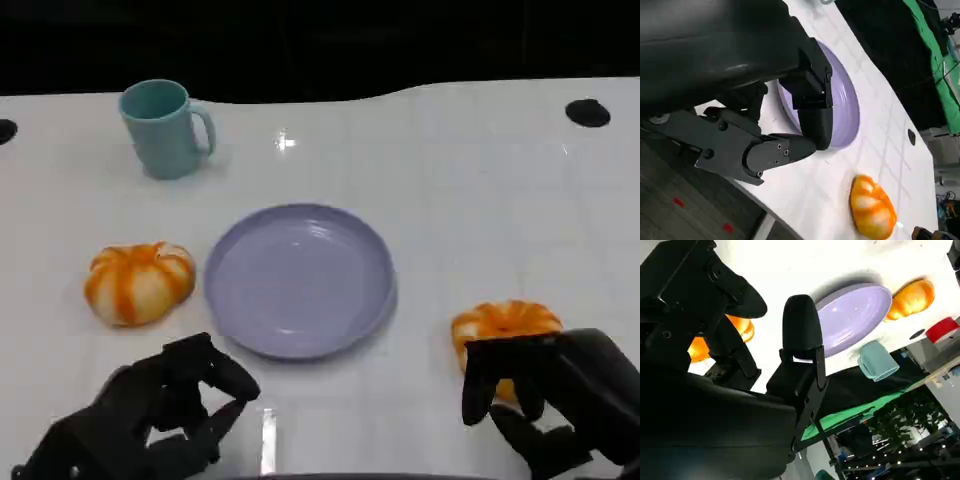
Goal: Grasp the bread from the table and place it into the plate.
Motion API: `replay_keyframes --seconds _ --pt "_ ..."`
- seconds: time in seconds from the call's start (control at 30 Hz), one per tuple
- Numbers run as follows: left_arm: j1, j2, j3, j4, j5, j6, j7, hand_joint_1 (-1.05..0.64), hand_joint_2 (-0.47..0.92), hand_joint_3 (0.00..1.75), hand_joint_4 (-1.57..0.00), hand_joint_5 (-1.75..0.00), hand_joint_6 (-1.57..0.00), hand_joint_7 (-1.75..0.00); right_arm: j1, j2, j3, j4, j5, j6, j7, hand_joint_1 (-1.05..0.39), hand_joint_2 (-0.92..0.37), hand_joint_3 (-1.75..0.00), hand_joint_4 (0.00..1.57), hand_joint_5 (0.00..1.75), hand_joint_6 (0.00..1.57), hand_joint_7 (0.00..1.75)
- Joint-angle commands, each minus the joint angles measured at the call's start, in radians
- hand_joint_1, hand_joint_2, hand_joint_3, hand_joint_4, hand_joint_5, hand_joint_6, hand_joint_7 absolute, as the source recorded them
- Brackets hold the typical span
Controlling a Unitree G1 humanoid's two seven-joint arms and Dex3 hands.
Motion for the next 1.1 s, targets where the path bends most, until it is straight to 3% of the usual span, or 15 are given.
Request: replay_keyframes --seconds 0.03,0.97,1.1 --pt "0.001 0.013 0.009 -0.003 -0.002 0.000 -0.008 -0.31 0.85 0.59 -0.71 -1.75 -0.63 -1.26 0.001 -0.009 -0.002 0.003 0.010 -0.001 -0.001 0.08 -0.16 -1.41 0.97 1.75 0.92 1.30" --pt "0.003 0.013 0.008 -0.003 0.000 -0.009 -0.006 -0.30 0.86 0.57 -0.73 -1.75 -0.63 -1.26 0.007 -0.008 -0.005 -0.008 0.008 0.008 -0.002 0.09 -0.18 -1.39 0.95 1.74 0.92 1.29" --pt "0.002 0.012 0.008 -0.004 0.001 -0.005 -0.005 -0.30 0.86 0.57 -0.72 -1.75 -0.63 -1.26 0.007 -0.002 -0.015 -0.015 0.027 0.010 -0.004 0.09 -0.21 -1.36 0.94 1.69 0.89 1.19"
